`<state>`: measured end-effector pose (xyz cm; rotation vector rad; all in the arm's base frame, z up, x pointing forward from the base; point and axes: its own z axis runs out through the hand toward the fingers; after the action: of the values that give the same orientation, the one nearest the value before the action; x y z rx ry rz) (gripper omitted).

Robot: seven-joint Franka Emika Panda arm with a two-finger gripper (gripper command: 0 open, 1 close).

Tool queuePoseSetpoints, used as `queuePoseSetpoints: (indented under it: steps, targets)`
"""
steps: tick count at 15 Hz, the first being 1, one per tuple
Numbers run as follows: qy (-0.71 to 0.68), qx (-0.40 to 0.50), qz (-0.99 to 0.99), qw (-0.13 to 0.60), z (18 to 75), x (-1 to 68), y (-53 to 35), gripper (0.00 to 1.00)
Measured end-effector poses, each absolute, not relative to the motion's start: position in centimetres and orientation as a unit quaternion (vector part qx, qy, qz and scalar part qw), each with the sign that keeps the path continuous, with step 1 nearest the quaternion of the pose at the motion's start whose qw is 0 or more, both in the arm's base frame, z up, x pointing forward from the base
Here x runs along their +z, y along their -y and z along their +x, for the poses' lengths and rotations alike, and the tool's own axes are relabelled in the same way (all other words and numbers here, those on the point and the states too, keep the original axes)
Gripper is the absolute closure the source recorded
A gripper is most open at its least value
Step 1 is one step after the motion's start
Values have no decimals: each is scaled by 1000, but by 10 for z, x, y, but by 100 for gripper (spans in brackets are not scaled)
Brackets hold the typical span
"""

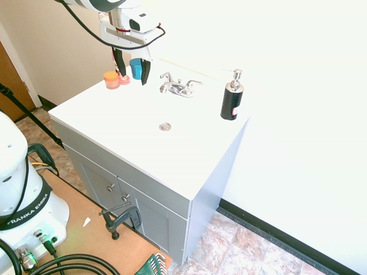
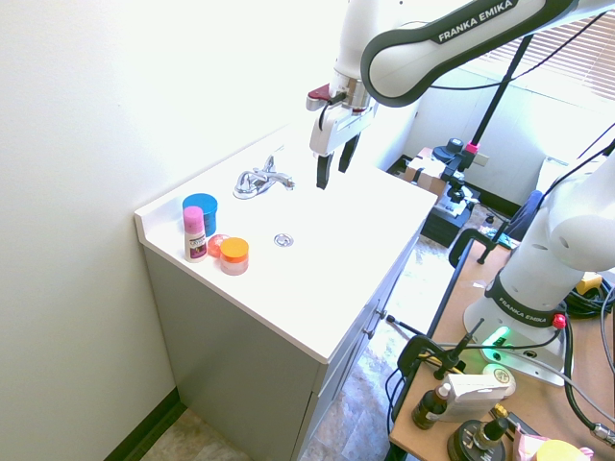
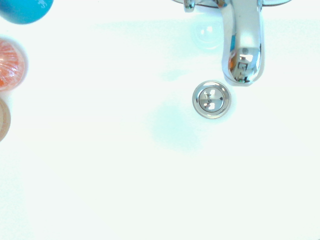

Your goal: Turn off the hot water

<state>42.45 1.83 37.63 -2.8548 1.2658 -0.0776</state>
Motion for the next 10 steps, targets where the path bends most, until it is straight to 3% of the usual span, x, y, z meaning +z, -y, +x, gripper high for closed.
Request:
queuePoseSetpoints:
  steps: [4, 10]
  targets:
    - [-421, -42, -906, 5, 431, 383, -24, 0]
    - [-461, -141, -875, -49, 497, 372, -50, 0]
